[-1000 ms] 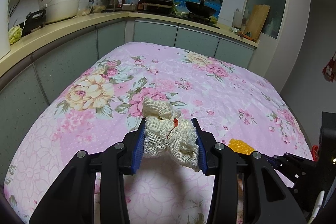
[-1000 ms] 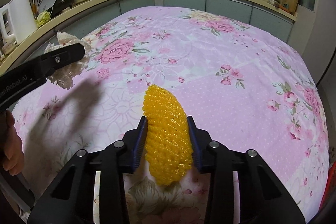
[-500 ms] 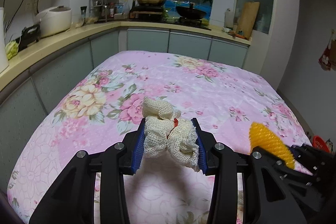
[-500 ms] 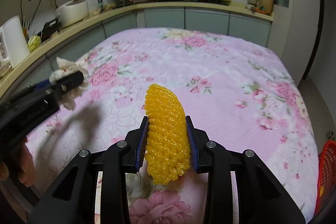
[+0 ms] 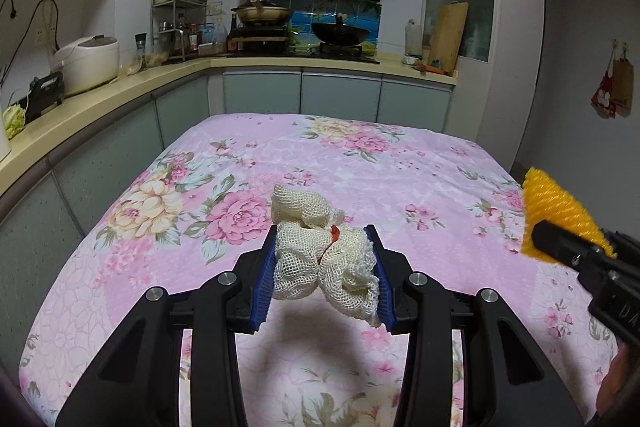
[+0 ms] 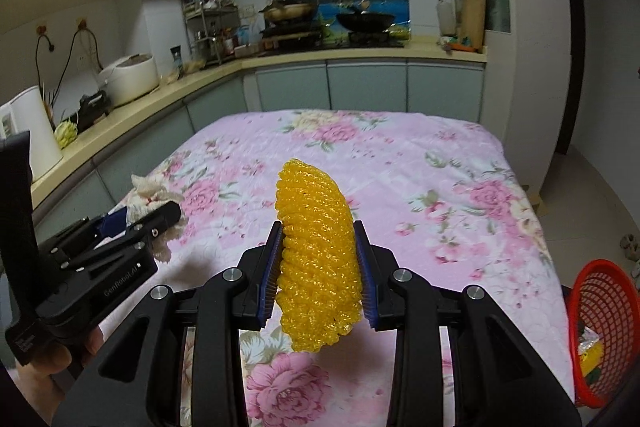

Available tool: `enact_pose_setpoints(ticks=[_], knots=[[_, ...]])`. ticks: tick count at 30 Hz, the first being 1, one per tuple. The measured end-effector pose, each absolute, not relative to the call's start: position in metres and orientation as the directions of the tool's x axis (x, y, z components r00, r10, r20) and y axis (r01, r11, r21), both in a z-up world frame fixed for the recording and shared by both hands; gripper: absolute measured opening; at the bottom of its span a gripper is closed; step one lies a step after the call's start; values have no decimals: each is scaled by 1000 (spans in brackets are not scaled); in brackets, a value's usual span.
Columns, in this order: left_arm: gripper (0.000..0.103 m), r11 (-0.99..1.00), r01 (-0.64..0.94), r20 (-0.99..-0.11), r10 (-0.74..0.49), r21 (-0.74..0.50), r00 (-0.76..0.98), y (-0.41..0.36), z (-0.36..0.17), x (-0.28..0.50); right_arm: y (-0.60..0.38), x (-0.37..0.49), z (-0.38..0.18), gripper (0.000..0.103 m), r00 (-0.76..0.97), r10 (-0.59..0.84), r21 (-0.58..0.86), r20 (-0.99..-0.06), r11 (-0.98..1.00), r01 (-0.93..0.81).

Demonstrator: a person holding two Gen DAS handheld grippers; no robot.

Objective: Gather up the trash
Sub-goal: 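Carry the mesh bag and yellow sponge over the red basket with both tools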

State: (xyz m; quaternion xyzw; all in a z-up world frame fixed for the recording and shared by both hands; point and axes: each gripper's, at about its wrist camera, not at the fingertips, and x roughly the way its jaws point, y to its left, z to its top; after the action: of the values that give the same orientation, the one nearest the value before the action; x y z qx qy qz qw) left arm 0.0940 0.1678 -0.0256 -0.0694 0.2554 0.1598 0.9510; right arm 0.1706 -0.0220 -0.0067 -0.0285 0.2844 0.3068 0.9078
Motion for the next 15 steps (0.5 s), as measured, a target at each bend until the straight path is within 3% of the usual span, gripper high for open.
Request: enact_pose_setpoints(ticks=[15], knots=[[40, 964, -264, -513, 212, -29, 832, 133, -22, 97, -66, 155, 16, 33, 681, 556, 178, -477, 820, -544]])
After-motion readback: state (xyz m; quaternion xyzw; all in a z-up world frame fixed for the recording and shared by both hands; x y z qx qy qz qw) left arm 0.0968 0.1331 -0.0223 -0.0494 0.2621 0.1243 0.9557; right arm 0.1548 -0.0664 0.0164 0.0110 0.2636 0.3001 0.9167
